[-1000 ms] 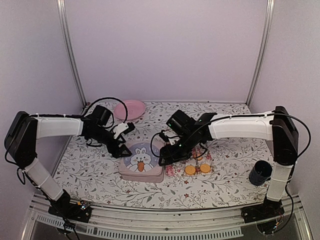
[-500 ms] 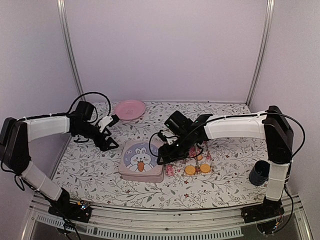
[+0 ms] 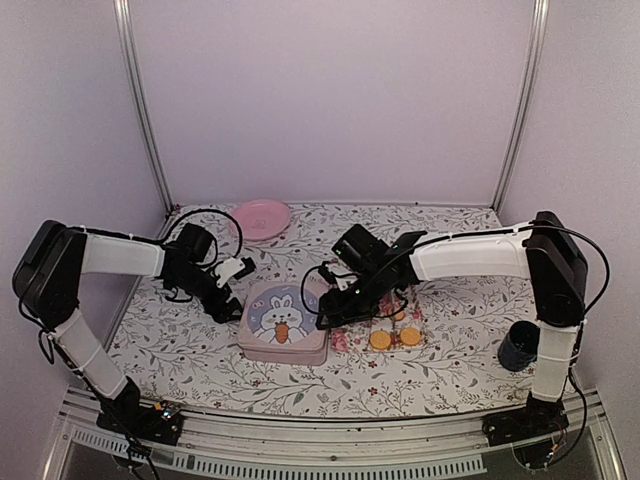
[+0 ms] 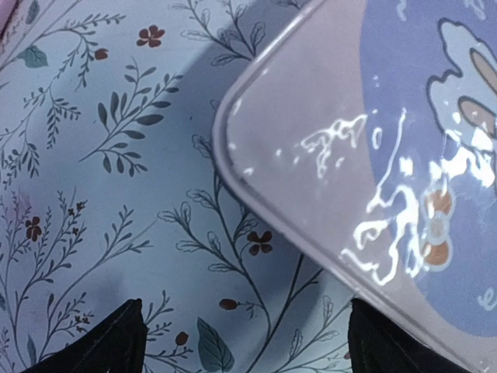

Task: Pack the cookies
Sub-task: Adjust the box lid on the packing box.

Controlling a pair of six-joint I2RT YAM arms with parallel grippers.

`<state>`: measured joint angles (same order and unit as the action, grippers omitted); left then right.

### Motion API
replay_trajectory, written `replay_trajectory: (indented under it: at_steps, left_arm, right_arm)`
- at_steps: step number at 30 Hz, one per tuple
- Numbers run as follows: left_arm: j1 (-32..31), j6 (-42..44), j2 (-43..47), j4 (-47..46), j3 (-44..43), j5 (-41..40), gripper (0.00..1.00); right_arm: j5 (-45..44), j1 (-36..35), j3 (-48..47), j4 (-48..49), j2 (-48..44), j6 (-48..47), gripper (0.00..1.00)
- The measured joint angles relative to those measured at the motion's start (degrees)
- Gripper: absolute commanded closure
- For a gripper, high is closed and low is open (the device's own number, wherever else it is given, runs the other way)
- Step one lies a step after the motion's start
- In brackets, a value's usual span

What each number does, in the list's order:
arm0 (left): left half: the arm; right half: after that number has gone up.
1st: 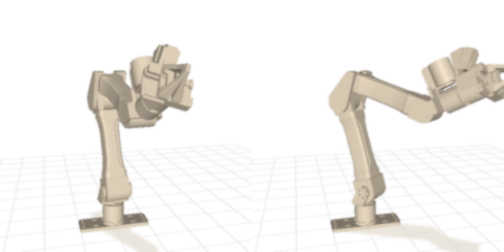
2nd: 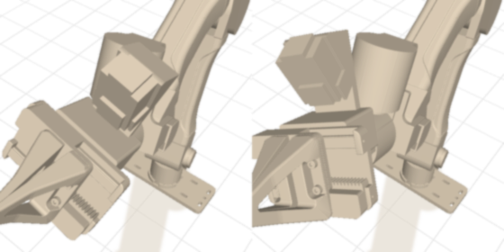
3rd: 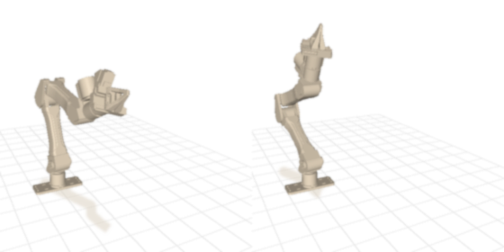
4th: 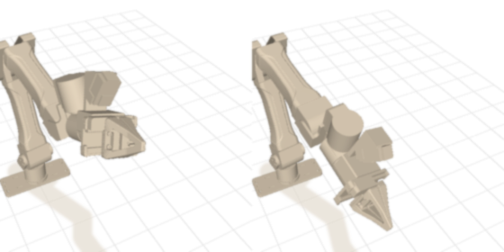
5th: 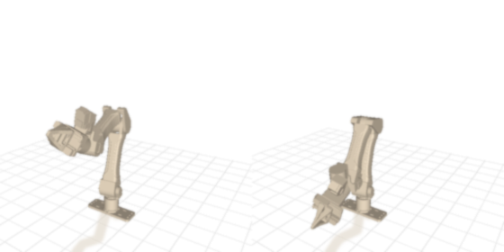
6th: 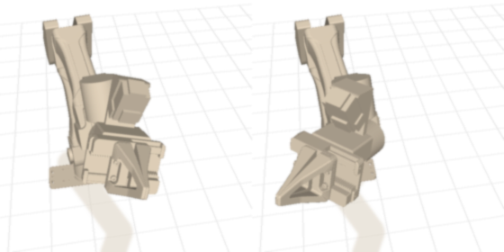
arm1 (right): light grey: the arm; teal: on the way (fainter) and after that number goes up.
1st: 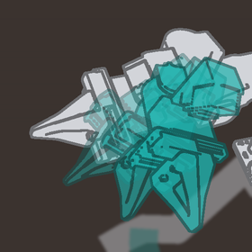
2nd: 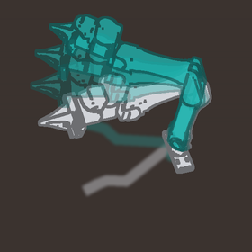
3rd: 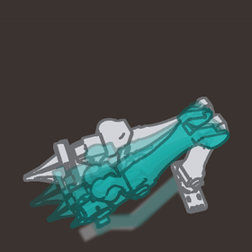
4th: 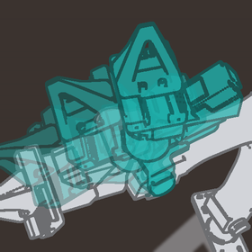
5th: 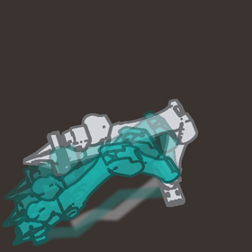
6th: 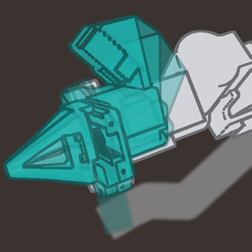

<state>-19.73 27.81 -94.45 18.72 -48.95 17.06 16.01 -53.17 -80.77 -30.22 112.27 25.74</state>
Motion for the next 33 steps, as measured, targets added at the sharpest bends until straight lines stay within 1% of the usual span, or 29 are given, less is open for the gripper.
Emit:
replay_trajectory:
  at_steps: [3,12,19,26,33]
  left_arm:
    - [-1.7,-0.5,0.0,-0.2,-0.2,-0.5,0.1]
    - [-2.3,-0.9,0.1,0.2,-0.5,-1.8,0.11]
    - [-2.9,-1.1,0.9,2.1,-2.8,-3.1,0.11]
    - [-3.4,-1.2,2.2,3.0,-3.3,-3.3,0.1]
    - [-3.4,-1.2,3.0,3.6,-3.8,-4.1,0.06]
  right_arm:
    - [0.0,0.0,0.4,0.3,0.0,0.1,0.37]
    - [0.0,0.7,0.8,0.7,-0.3,0.2,0.38]
    - [0.0,1.2,1.0,1.0,-0.3,0.1,0.42]
    - [-0.3,1.3,2.5,1.7,-0.3,0.1,0.43]
    - [-0.4,1.3,2.6,2.3,-0.3,-0.1,0.41]
